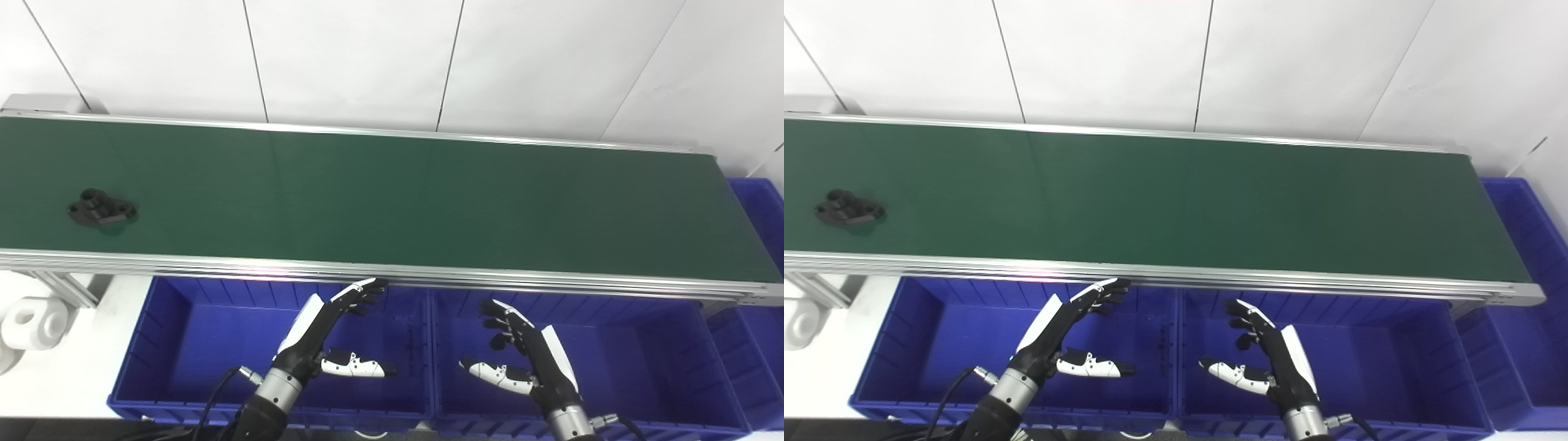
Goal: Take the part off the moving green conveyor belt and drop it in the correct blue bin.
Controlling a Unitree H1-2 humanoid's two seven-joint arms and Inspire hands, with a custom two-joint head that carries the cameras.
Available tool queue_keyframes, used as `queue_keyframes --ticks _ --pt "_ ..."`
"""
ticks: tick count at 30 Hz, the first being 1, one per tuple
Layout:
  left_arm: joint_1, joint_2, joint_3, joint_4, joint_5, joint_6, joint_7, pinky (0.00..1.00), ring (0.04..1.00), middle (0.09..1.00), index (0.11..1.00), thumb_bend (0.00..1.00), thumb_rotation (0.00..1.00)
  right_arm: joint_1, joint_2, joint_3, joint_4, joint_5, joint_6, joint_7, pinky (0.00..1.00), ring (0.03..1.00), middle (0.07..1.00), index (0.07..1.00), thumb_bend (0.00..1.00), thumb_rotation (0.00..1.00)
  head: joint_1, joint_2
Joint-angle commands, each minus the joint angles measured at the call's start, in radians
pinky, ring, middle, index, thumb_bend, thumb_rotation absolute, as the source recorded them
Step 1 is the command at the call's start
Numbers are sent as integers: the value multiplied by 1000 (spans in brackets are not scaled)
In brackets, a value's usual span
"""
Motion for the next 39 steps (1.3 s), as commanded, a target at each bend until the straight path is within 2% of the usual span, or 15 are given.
queue_keyframes --ticks 1,12,17,20,23,28,32,35,39 --pt "-8 -9 3 -40 8 6 1 717 802 843 857 727 302 -7 -7 -5 -24 3 2 -5 708 788 823 825 645 179 1 1" --pt "-6 -7 4 -62 10 57 -23 720 809 850 861 718 310 -7 3 -15 -18 32 1 -5 694 790 827 831 615 155 1 1" --pt "-7 -4 6 -57 7 43 -20 727 810 848 856 718 300 -6 5 -12 -23 17 9 -11 685 778 819 829 611 218 1 -3" --pt "-7 -4 8 -50 9 33 -14 733 811 845 851 724 303 -6 8 -13 -22 13 12 -12 680 771 816 829 616 217 8 -9" --pt "-5 -3 8 -41 12 29 -10 727 808 847 852 727 314 -8 8 -14 -4 19 -10 -12 684 770 816 828 618 213 45 -26" --pt "-4 -7 8 -28 5 18 -10 728 807 845 853 719 299 -9 8 -14 12 3 -19 -24 676 765 808 822 621 238 59 -42" --pt "0 -7 10 -20 -1 17 -13 736 814 849 860 713 290 -11 6 -9 28 -30 -41 -50 665 751 797 812 634 304 60 -51" --pt "1 -7 10 -17 2 12 -10 730 811 850 859 711 286 -13 6 -9 39 -16 -48 -45 680 763 808 819 627 302 62 -55" --pt "-1 -10 10 -4 9 6 -1 730 809 850 856 712 291 -16 -1 -7 50 -24 -61 -48 674 759 805 816 636 328 94 -61"
